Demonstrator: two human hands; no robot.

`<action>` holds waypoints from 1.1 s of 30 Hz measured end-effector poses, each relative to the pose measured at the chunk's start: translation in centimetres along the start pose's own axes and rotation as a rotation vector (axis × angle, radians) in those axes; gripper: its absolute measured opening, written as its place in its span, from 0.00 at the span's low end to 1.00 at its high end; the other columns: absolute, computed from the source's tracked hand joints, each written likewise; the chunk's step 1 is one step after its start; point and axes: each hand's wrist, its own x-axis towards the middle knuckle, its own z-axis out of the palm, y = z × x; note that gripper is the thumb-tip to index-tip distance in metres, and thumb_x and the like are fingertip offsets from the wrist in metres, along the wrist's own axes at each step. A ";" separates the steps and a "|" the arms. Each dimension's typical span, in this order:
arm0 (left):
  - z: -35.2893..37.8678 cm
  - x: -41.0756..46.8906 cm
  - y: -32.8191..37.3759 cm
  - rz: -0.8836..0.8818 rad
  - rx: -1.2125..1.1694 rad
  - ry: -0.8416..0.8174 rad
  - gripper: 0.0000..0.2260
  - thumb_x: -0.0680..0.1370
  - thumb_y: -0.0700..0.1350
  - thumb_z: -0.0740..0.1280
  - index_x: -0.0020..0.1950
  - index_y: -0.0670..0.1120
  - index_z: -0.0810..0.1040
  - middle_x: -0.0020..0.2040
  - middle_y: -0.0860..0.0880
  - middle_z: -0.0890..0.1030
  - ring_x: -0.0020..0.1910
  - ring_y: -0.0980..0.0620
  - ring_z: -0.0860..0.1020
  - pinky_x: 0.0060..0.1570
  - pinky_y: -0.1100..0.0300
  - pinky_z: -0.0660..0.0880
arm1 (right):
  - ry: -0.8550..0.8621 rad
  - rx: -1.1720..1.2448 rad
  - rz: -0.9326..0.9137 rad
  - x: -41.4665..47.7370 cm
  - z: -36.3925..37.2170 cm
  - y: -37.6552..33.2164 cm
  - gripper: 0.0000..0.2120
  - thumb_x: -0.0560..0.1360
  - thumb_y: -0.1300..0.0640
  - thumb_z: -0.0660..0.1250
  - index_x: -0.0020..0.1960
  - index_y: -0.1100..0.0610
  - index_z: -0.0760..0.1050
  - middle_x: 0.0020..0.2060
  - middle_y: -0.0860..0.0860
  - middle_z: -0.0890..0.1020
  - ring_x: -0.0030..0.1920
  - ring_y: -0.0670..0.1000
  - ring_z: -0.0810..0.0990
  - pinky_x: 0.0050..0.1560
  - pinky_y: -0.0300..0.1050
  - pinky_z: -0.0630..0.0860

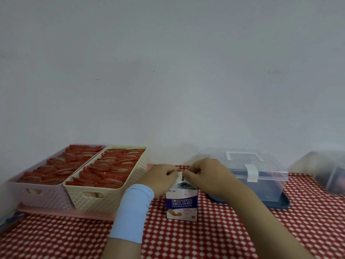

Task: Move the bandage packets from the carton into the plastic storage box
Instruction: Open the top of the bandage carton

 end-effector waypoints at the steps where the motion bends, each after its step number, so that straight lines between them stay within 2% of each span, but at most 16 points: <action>1: -0.2 -0.2 0.0 0.002 -0.015 -0.004 0.15 0.83 0.50 0.58 0.66 0.55 0.78 0.66 0.56 0.78 0.61 0.58 0.74 0.60 0.63 0.68 | -0.040 0.020 -0.003 -0.2 -0.4 -0.1 0.24 0.70 0.32 0.62 0.46 0.51 0.83 0.39 0.47 0.86 0.37 0.47 0.82 0.39 0.44 0.79; 4: -0.9 -0.5 0.1 0.033 -0.035 0.027 0.13 0.82 0.49 0.60 0.63 0.58 0.80 0.64 0.56 0.77 0.61 0.58 0.74 0.57 0.64 0.66 | -0.155 -0.031 -0.006 -0.6 -1.9 -0.4 0.27 0.65 0.33 0.71 0.58 0.47 0.81 0.51 0.42 0.84 0.48 0.44 0.82 0.51 0.46 0.82; 7: -1.0 -0.6 0.4 0.094 -0.017 0.047 0.11 0.80 0.52 0.64 0.61 0.59 0.80 0.60 0.57 0.77 0.59 0.58 0.74 0.57 0.63 0.68 | -0.126 0.006 -0.026 -0.7 -2.1 -0.1 0.20 0.69 0.38 0.72 0.52 0.52 0.81 0.48 0.47 0.84 0.48 0.49 0.82 0.50 0.49 0.82; 8: -1.0 -0.7 0.6 0.098 -0.022 0.045 0.11 0.79 0.54 0.66 0.60 0.59 0.80 0.59 0.57 0.77 0.57 0.58 0.74 0.56 0.63 0.68 | -0.129 0.056 -0.022 -0.7 -2.0 0.1 0.19 0.71 0.40 0.72 0.54 0.51 0.80 0.51 0.46 0.84 0.49 0.49 0.82 0.49 0.46 0.81; 11: -0.7 -0.8 0.8 0.090 0.000 0.059 0.14 0.74 0.58 0.70 0.59 0.59 0.79 0.58 0.58 0.76 0.56 0.60 0.73 0.51 0.66 0.68 | -0.124 0.156 0.008 -0.7 -1.9 0.3 0.27 0.74 0.45 0.71 0.71 0.46 0.70 0.61 0.46 0.79 0.55 0.46 0.78 0.53 0.40 0.78; 13: -0.6 -0.8 0.8 0.094 -0.004 0.087 0.17 0.73 0.58 0.72 0.61 0.61 0.77 0.56 0.60 0.77 0.55 0.61 0.74 0.49 0.68 0.68 | -0.060 0.144 0.006 -0.5 -2.0 0.7 0.26 0.77 0.53 0.69 0.73 0.46 0.66 0.62 0.49 0.79 0.55 0.47 0.78 0.56 0.42 0.78; 16: -0.7 -0.7 0.8 0.080 -0.076 0.174 0.15 0.74 0.55 0.71 0.60 0.61 0.76 0.52 0.61 0.79 0.51 0.62 0.76 0.45 0.72 0.68 | 0.025 0.122 0.001 -0.4 -1.5 1.0 0.28 0.78 0.62 0.67 0.73 0.45 0.65 0.66 0.52 0.76 0.62 0.51 0.76 0.54 0.41 0.76; 18: -0.8 -0.7 0.8 0.090 -0.109 0.242 0.15 0.76 0.47 0.69 0.60 0.60 0.76 0.52 0.61 0.79 0.49 0.63 0.77 0.46 0.71 0.70 | 0.066 0.111 0.013 -0.1 -0.9 1.2 0.28 0.78 0.66 0.65 0.73 0.45 0.67 0.67 0.51 0.76 0.63 0.52 0.76 0.54 0.41 0.77; 21: -1.2 -0.5 0.2 0.110 -0.021 0.246 0.20 0.75 0.39 0.65 0.62 0.60 0.76 0.55 0.63 0.77 0.46 0.67 0.73 0.53 0.66 0.70 | 0.080 -0.058 0.023 0.0 -0.2 1.2 0.25 0.79 0.66 0.63 0.73 0.50 0.70 0.73 0.49 0.70 0.70 0.51 0.71 0.65 0.44 0.72; 23: -1.4 -0.3 -0.4 0.083 0.087 0.193 0.20 0.75 0.40 0.66 0.62 0.61 0.77 0.56 0.62 0.76 0.49 0.66 0.74 0.57 0.64 0.70 | 0.149 -0.318 -0.036 -0.2 0.0 1.1 0.23 0.77 0.63 0.66 0.71 0.51 0.73 0.77 0.49 0.64 0.73 0.53 0.66 0.65 0.48 0.72; 24: -1.3 -0.2 -0.7 0.079 0.157 0.182 0.19 0.75 0.43 0.67 0.62 0.62 0.78 0.57 0.62 0.76 0.52 0.63 0.74 0.60 0.62 0.70 | 0.201 -0.432 -0.082 -0.3 0.0 1.1 0.22 0.76 0.61 0.67 0.69 0.51 0.75 0.76 0.50 0.64 0.73 0.54 0.64 0.64 0.50 0.72; 26: -1.1 -0.1 -0.8 0.086 0.267 0.178 0.18 0.76 0.48 0.68 0.63 0.64 0.77 0.59 0.60 0.77 0.56 0.57 0.74 0.60 0.59 0.71 | 0.253 -0.558 -0.127 -0.3 -0.1 1.1 0.19 0.75 0.58 0.69 0.65 0.50 0.77 0.71 0.51 0.69 0.68 0.55 0.66 0.63 0.49 0.69; 28: -0.9 -0.4 -0.4 0.089 0.242 0.154 0.16 0.80 0.47 0.66 0.66 0.61 0.78 0.61 0.58 0.76 0.54 0.59 0.72 0.55 0.66 0.67 | 0.224 -0.606 -0.137 -0.1 0.0 1.2 0.15 0.76 0.56 0.69 0.62 0.52 0.79 0.61 0.51 0.75 0.60 0.54 0.70 0.60 0.47 0.69; 30: -0.5 -0.2 -0.1 0.083 0.201 0.152 0.16 0.82 0.44 0.62 0.68 0.57 0.76 0.64 0.57 0.74 0.53 0.60 0.73 0.52 0.70 0.64 | 0.166 -0.636 -0.122 -0.1 0.1 1.0 0.11 0.77 0.55 0.68 0.59 0.54 0.79 0.55 0.52 0.78 0.56 0.54 0.72 0.57 0.46 0.70; 33: 0.0 0.0 0.6 0.064 0.123 0.155 0.16 0.83 0.42 0.60 0.69 0.53 0.75 0.68 0.56 0.71 0.58 0.59 0.74 0.55 0.69 0.65 | 0.157 -0.682 -0.093 -0.4 0.2 0.6 0.07 0.78 0.55 0.65 0.54 0.54 0.79 0.49 0.52 0.80 0.55 0.55 0.73 0.57 0.49 0.66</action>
